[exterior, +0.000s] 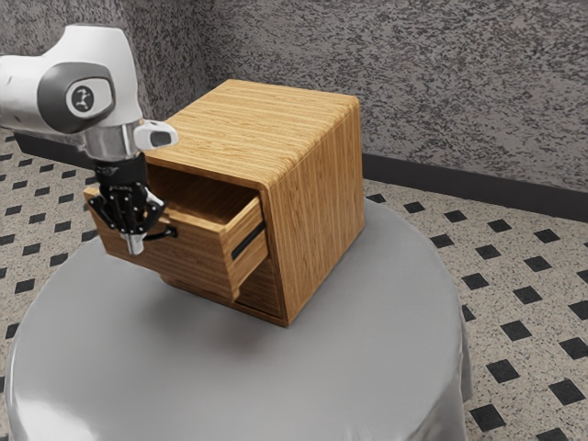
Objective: Push the drawer handle with one arm to close the drawer
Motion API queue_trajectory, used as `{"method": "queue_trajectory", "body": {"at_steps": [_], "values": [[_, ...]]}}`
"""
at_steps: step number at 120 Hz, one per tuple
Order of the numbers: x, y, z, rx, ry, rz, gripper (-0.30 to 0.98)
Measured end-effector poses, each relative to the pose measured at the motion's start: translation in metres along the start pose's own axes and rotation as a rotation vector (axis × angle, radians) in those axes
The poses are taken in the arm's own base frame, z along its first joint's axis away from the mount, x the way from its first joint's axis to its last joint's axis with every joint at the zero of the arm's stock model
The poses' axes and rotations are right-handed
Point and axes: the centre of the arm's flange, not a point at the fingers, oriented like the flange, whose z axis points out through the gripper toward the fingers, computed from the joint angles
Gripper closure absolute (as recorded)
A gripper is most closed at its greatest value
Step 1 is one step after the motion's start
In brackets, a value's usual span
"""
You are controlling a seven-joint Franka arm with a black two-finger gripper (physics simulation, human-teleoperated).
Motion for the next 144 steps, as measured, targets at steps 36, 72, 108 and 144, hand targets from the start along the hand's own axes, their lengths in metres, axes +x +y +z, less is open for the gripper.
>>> {"method": "queue_trajectory", "body": {"at_steps": [36,72,108,144], "values": [[0.017,0.002,-0.005,0.002,0.008,0.003,0.79],[0.032,0.011,-0.011,0.004,0.019,0.015,0.79],[0.041,0.012,-0.012,0.006,0.022,0.022,0.79],[0.059,0.016,-0.012,0.008,0.023,0.029,0.79]]}}
